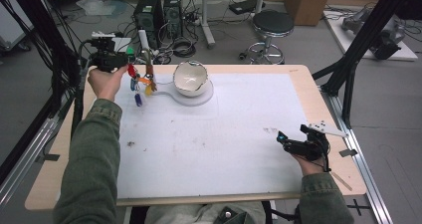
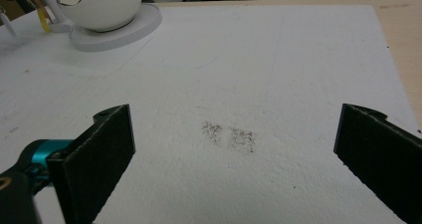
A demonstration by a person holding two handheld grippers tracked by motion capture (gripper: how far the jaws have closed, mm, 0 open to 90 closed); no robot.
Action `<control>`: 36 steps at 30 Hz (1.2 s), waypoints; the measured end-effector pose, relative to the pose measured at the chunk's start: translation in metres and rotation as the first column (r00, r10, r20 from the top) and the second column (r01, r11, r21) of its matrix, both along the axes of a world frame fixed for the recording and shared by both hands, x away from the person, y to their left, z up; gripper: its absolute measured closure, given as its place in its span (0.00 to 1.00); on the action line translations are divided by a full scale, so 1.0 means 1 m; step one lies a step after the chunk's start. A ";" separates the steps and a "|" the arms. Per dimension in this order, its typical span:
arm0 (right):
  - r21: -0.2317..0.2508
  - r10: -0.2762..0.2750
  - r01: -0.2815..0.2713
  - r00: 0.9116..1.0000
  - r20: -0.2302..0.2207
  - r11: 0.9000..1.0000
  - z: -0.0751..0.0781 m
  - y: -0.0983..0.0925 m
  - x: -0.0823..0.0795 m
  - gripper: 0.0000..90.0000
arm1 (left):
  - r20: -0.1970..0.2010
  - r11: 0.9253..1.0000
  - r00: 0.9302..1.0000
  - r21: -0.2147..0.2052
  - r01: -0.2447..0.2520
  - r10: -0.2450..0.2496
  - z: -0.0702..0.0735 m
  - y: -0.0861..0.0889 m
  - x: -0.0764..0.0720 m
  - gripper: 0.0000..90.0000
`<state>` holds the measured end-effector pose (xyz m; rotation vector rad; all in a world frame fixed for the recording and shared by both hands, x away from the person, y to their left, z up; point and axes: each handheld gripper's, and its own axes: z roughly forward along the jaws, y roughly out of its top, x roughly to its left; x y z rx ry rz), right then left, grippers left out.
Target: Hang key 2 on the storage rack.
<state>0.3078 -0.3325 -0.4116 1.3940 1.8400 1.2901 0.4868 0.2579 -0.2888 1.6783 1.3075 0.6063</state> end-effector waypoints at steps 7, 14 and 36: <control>0.000 0.000 0.000 1.000 0.000 1.000 0.000 0.000 0.000 0.02 | -0.019 1.000 1.000 -0.007 -0.018 0.018 -0.009 0.006 -0.003 0.94; 0.002 0.003 -0.003 1.000 -0.003 1.000 0.000 0.001 0.002 0.02 | -0.010 0.999 1.000 -0.043 0.001 -0.002 -0.005 0.007 -0.007 0.58; -0.001 0.002 -0.002 1.000 0.002 1.000 0.000 0.002 0.003 0.02 | 0.003 0.993 0.996 -0.081 -0.087 0.087 -0.024 0.027 -0.027 0.02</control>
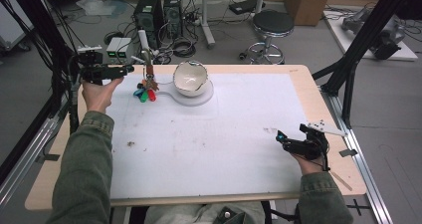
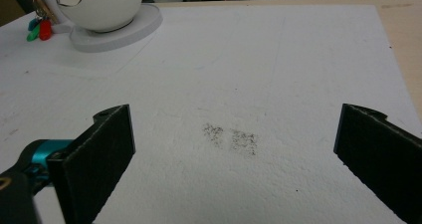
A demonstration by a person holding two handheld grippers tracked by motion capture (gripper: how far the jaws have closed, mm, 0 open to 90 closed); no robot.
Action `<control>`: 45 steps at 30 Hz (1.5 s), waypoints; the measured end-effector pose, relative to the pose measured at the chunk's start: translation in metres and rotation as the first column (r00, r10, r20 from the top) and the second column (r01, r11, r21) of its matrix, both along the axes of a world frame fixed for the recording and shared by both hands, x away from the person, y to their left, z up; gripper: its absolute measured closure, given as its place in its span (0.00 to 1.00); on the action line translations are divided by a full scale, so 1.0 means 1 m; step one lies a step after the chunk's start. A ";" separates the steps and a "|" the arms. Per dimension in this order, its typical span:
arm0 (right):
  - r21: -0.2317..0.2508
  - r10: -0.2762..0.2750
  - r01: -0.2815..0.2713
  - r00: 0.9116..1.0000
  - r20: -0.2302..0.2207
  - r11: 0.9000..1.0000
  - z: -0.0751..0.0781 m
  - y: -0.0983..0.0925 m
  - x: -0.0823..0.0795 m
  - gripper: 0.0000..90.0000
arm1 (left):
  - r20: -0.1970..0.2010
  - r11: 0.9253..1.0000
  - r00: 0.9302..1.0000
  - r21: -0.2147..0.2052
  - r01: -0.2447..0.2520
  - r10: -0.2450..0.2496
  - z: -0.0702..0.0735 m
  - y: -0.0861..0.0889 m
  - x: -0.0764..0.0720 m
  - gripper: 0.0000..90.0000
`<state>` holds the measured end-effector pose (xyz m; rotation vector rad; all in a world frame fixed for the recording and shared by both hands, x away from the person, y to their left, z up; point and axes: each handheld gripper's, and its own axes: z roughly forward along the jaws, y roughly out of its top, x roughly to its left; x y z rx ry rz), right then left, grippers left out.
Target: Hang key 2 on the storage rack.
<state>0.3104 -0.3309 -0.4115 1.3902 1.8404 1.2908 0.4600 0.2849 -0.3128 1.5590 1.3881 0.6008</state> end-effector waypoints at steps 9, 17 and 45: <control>0.002 -0.001 0.001 1.000 0.001 1.000 0.000 0.000 0.000 0.02 | 0.017 1.000 1.000 -0.002 -0.009 0.009 -0.008 0.006 -0.017 0.02; 0.002 -0.001 0.001 1.000 -0.001 1.000 0.000 0.000 0.000 0.02 | 0.023 1.000 1.000 -0.017 0.012 -0.012 -0.015 0.011 -0.029 0.02; -0.003 0.003 -0.003 1.000 0.001 1.000 0.000 0.002 0.001 0.02 | 0.073 0.999 0.996 0.014 -0.052 0.050 -0.043 0.022 -0.081 0.02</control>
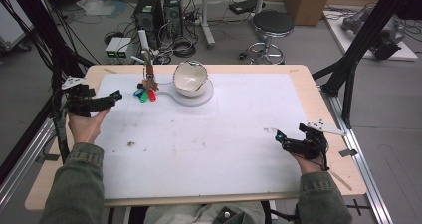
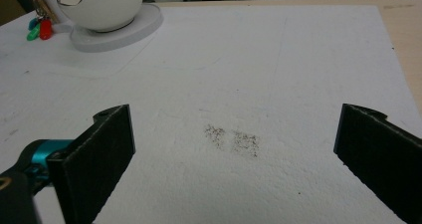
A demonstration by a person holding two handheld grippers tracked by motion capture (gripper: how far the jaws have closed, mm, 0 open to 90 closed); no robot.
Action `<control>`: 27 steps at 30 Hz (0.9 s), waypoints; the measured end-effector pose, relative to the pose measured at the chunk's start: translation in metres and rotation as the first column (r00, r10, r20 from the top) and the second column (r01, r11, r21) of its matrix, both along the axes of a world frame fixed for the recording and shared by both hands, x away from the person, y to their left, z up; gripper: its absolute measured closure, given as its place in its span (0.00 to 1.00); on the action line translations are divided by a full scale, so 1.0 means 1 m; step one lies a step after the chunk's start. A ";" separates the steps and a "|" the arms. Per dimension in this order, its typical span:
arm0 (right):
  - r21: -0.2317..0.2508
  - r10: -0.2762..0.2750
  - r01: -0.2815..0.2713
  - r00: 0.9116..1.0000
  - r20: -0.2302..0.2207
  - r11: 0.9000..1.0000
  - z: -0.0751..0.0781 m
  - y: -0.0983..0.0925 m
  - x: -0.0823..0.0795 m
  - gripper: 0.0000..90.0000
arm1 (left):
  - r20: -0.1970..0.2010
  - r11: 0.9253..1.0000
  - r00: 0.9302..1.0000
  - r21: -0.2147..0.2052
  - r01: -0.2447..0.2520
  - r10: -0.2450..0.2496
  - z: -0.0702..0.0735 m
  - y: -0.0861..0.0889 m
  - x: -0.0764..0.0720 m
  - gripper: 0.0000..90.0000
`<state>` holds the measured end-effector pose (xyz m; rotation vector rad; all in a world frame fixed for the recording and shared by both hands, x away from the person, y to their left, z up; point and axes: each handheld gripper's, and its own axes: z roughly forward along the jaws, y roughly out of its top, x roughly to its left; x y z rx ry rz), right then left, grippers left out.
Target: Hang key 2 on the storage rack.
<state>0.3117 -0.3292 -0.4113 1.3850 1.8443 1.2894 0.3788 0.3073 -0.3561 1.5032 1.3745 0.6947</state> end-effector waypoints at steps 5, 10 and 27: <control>0.004 -0.001 0.001 1.000 -0.005 1.000 0.000 0.000 0.000 0.02 | 0.030 1.000 1.000 -0.022 -0.001 0.002 -0.009 0.000 -0.011 0.02; 0.003 -0.001 0.001 1.000 -0.005 1.000 0.000 0.000 0.000 0.02 | 0.016 1.000 1.000 -0.001 0.011 -0.011 -0.013 -0.005 -0.020 0.02; 0.000 0.001 -0.001 1.000 -0.001 1.000 0.000 0.000 0.000 0.02 | 0.033 1.000 0.999 0.008 0.017 -0.018 -0.026 -0.011 -0.048 0.02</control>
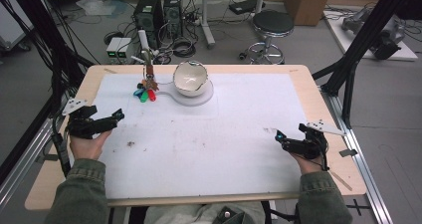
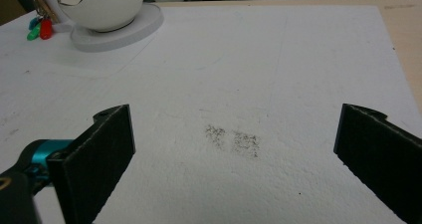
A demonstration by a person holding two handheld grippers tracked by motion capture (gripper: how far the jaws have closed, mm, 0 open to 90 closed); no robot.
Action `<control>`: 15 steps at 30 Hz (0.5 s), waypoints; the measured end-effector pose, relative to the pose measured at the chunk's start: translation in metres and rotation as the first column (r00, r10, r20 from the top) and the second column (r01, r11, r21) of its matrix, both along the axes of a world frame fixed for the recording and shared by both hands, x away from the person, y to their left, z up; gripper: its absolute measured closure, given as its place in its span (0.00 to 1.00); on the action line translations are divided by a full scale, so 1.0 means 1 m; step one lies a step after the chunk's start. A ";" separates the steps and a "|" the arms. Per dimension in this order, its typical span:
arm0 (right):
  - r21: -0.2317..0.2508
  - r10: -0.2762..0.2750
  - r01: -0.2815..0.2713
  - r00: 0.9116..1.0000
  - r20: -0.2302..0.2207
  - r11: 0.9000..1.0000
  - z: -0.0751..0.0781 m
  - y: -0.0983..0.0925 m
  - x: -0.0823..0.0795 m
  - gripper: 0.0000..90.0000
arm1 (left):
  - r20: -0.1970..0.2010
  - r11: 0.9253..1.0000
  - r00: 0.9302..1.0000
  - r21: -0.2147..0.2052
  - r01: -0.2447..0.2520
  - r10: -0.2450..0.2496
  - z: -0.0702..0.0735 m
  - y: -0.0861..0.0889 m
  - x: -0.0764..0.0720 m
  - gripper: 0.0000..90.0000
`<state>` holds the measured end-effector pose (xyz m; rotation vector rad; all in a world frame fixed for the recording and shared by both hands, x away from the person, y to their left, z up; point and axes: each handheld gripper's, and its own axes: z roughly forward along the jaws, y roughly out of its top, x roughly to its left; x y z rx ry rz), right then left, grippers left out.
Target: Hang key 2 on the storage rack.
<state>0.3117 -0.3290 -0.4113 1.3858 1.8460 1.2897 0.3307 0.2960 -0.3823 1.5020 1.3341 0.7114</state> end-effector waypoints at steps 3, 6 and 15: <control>-0.001 0.000 0.000 1.000 0.001 1.000 0.000 0.000 0.000 0.02 | 0.001 1.000 1.000 -0.009 -0.004 0.004 -0.004 0.003 -0.005 0.02; -0.001 -0.001 0.001 1.000 0.000 1.000 0.000 0.000 0.000 0.02 | 0.008 1.000 1.000 -0.006 -0.008 0.008 -0.009 0.005 -0.010 0.02; -0.006 0.000 0.000 1.000 0.003 1.000 0.001 0.000 -0.001 0.02 | 0.026 1.000 0.999 -0.011 -0.022 0.022 -0.019 0.009 -0.025 0.05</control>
